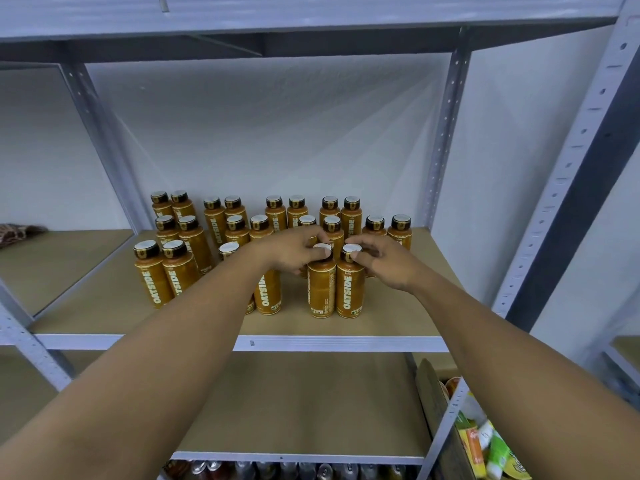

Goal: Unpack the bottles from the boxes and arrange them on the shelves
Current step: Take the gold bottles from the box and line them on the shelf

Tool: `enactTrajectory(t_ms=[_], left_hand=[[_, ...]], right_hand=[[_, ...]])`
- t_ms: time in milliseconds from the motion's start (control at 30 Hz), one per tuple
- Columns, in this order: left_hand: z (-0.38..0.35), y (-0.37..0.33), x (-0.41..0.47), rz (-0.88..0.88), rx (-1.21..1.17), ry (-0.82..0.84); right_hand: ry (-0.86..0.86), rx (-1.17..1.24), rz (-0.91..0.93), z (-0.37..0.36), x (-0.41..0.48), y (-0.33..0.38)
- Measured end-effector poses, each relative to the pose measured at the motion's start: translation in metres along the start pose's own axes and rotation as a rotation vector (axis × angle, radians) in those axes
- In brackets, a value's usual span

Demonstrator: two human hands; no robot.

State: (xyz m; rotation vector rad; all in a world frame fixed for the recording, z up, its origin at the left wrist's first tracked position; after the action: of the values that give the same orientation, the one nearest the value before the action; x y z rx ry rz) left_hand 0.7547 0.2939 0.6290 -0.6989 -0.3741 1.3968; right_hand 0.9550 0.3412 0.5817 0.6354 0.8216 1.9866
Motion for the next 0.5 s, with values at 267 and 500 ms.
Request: enactTrajectory(t_ms=[267,500], left_hand=[[-0.02,0.014,-0.003,-0.057,-0.025,-0.219],[-0.016,0.023,0.001,-0.088,-0.072,-0.039]], right_hand=[[-0.006,-0.015,-0.005,0.0,0.001,-0.001],[-0.003,-0.026,-0.002,0.0,-0.001,0.001]])
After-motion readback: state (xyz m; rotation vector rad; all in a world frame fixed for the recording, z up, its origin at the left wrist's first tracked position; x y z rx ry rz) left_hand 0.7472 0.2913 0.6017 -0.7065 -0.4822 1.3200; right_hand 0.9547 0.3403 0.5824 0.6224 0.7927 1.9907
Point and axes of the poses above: each hand's wrist, its own x-axis towards the middle knuckle, its own z-axis out of the back of the hand, y = z × x, the point moved 3 cm from there along x, towards the middle knuckle, and after that the axes turned 7 degrees about -x, right-handed, at the moved point
